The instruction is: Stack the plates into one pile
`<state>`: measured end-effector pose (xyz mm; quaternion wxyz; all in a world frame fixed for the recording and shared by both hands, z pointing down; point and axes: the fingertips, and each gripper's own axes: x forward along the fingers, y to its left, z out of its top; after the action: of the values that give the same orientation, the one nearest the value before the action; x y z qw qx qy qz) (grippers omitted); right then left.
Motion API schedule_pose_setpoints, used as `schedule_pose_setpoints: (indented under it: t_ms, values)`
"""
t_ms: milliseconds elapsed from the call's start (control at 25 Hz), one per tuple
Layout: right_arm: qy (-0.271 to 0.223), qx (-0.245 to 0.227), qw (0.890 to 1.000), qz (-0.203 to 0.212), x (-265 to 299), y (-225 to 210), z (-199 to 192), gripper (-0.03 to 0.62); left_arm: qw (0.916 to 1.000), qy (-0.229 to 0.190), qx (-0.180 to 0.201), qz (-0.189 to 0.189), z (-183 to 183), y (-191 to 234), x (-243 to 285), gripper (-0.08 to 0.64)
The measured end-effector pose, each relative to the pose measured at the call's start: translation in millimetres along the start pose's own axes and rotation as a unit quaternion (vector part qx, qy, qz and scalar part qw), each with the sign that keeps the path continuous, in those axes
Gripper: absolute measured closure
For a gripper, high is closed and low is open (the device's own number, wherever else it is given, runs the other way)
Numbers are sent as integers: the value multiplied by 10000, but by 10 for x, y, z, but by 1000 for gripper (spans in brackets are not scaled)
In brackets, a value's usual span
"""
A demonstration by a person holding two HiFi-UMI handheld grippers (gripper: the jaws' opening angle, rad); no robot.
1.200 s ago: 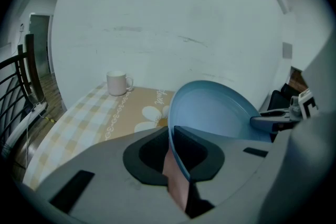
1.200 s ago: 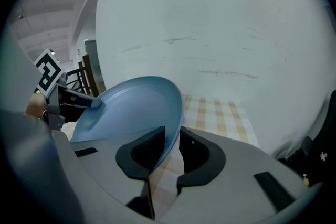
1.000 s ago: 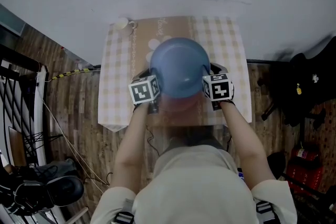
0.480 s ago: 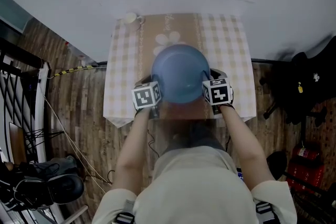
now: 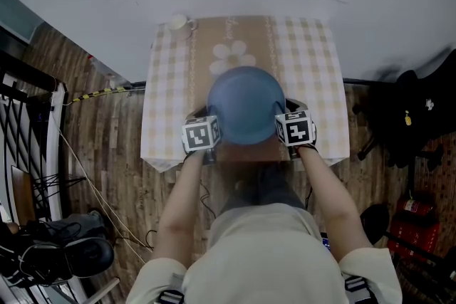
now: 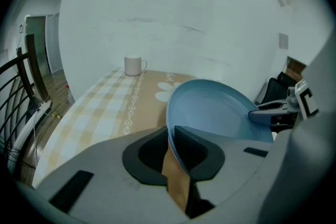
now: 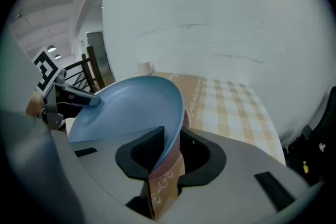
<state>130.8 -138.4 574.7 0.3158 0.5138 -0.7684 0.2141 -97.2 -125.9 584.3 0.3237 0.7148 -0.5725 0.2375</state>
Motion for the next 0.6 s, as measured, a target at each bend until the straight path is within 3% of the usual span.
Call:
schedule_pose_setpoints:
  t_ms: [600]
  values:
    - [235, -24, 9997, -18, 186, -109, -103, 502, 9991, 113, 383, 155, -51, -38, 197, 515]
